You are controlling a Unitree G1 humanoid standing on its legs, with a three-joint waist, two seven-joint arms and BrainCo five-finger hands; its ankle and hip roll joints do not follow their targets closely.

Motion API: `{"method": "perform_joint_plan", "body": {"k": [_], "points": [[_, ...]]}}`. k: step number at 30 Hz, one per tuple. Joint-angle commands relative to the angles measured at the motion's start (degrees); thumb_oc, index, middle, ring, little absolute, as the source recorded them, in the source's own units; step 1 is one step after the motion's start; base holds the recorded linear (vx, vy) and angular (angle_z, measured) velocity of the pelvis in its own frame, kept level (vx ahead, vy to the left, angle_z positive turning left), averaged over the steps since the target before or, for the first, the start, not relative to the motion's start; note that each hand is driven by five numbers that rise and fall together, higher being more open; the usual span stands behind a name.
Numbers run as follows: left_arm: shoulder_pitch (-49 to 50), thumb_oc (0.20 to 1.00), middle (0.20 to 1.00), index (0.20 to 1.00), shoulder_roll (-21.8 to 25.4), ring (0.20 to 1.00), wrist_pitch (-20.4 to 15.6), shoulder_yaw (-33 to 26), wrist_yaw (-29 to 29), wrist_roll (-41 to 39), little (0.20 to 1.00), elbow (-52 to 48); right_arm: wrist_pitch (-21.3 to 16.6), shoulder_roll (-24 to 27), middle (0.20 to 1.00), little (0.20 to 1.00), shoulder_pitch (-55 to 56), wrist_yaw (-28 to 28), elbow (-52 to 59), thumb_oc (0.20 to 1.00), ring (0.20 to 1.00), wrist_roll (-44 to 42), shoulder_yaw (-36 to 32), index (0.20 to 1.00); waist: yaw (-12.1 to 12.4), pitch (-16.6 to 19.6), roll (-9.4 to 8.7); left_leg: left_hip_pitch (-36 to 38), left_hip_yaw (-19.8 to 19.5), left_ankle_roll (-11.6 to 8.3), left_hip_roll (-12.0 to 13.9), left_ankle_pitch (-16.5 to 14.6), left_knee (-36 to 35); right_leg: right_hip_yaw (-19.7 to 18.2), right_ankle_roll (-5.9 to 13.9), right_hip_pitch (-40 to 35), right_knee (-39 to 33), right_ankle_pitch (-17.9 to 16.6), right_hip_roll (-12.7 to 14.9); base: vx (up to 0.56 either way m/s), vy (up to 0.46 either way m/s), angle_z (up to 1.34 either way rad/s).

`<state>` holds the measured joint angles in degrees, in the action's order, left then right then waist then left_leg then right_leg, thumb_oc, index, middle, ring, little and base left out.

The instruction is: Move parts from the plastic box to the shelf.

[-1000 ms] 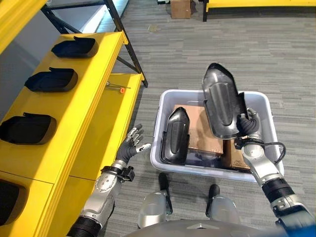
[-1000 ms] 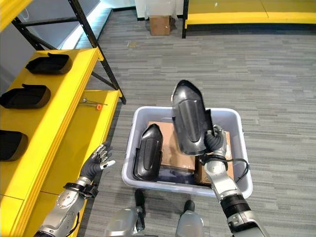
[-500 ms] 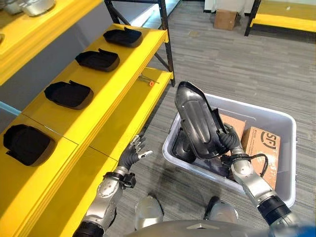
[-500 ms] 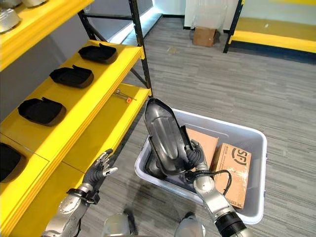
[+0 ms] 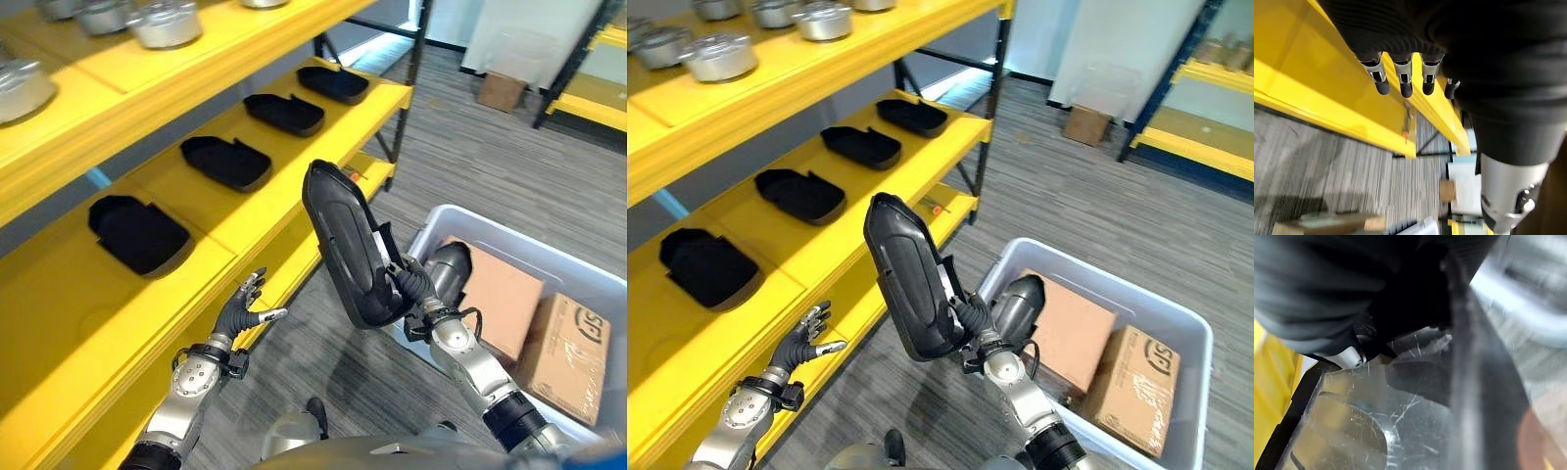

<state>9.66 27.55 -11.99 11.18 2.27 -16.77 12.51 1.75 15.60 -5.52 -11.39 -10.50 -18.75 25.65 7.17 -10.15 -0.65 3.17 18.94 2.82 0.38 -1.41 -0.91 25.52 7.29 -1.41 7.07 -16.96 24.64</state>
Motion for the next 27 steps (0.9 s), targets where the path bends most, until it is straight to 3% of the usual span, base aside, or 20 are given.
{"method": "perform_joint_plan", "body": {"k": [1,3,6,9,12,19,23,25,27], "points": [[-3.5,1.0,1.0,1.0,-0.26,1.0,-3.83,0.04,2.87,-3.3,1.0,-2.92,-4.51,-0.32,0.2,0.2,-2.82,-1.13,3.48,0.2,0.2,-2.06,-1.41,0.2,0.51,-0.72,1.07,1.9,-0.95,-0.6,0.43,1.93,-1.54,-0.95,5.05,-1.36,10.99,3.67,-0.68,-0.05,0.134,0.43],[-4.28,1.0,1.0,1.0,-0.8,1.0,-4.02,1.56,5.35,-3.11,1.0,-2.39,-4.08,-0.14,0.2,0.2,-2.66,-2.49,4.45,0.2,0.2,-4.43,-1.22,0.2,-1.27,-0.5,1.54,1.73,-3.77,0.87,-0.28,2.94,-3.38,-6.06,2.39,1.73,12.1,5.82,-6.72,-0.01,0.073,0.48],[-5.32,1.0,1.0,1.0,-1.57,1.0,-3.37,3.72,6.01,-4.35,1.0,-2.12,-2.94,0.9,0.2,0.2,-2.44,-1.93,5.7,0.2,0.2,-4.93,-1.99,0.2,-3.58,0.04,1.32,1.73,-7.68,1.14,-0.84,2.78,-4.09,-10.91,0.93,4.84,10.5,9.64,-15.13,0.05,0.0,1.06],[-6.46,1.0,1.0,1.0,-3.2,1.0,-3.94,5.65,4.95,-4.13,1.0,-1.64,-1.26,2.32,0.2,0.2,-1.09,-1.1,7.16,0.2,0.2,-5.45,-3.23,0.2,-6.3,0.19,0.43,1.87,-11.67,1.22,-2.37,2.58,-4.09,-16.27,-0.98,4.81,4.23,12.62,-21.76,0.07,-0.036,0.6],[-6.65,1.0,1.0,1.0,-5.03,1.0,-4.22,7.03,3.92,-6.8,1.0,-2.09,-1.22,2.73,0.2,0.2,0.6,-0.85,8.63,0.2,0.2,-6.06,-4.21,0.2,-8.29,0.36,-0.25,1.68,-14.4,0.88,-4.0,2.92,-4.09,-20.59,-2.53,4.48,1.27,12.67,-26.34,0.05,-0.042,0.93],[-6.04,1.0,1.0,1.0,-6.54,1.0,-3.55,6.58,3.8,-4.43,1.0,-0.97,-1.46,2.38,0.2,0.2,1.72,1.57,7.55,0.2,0.2,-5.61,-5.08,0.2,-7.79,1.5,-0.6,0.59,-15.97,0.01,-4.42,3.26,-4.09,-22.12,-3.65,0.08,-7.36,13.51,-26.53,0.03,-0.104,0.4],[-4.73,1.0,1.0,1.0,-6.23,1.0,-3.07,5.81,3.48,-3.68,1.0,-0.82,-0.7,2.9,0.2,0.2,2.61,3.21,7.62,0.2,0.2,-3.65,-5.08,0.2,-7.78,1.85,-0.34,1.44,-13.14,-0.72,-3.77,3.12,-4.09,-20.94,-3.64,-1.52,-9.47,13.28,-25.82,0.05,-0.079,0.15],[-5.56,1.0,1.0,1.0,-6.06,1.0,-3.18,6.35,5.67,-2.97,1.0,-0.42,-1.86,3.97,0.2,0.2,3.89,0.52,8.85,0.2,0.2,-3.51,-5.42,0.2,-9.48,1.41,-0.15,1.23,-3.43,-2.69,-1.14,2.62,-0.6,-16.51,-3.3,-2.04,-10.11,13.01,-23.77,-0.04,-0.011,0.11],[-6.62,1.0,1.0,1.0,-6.23,1.0,-3.33,7.25,6.87,-2.82,1.0,0.12,-2.21,4.28,0.2,0.2,4.09,-0.93,9.18,0.2,0.2,-4.39,-5.55,0.2,-10.85,1.32,0.13,0.94,1.38,-3.75,0.96,2.49,0.89,-13.78,-3.18,-1.64,-9.88,12.89,-22.3,-0.07,0.047,1.27]]}}
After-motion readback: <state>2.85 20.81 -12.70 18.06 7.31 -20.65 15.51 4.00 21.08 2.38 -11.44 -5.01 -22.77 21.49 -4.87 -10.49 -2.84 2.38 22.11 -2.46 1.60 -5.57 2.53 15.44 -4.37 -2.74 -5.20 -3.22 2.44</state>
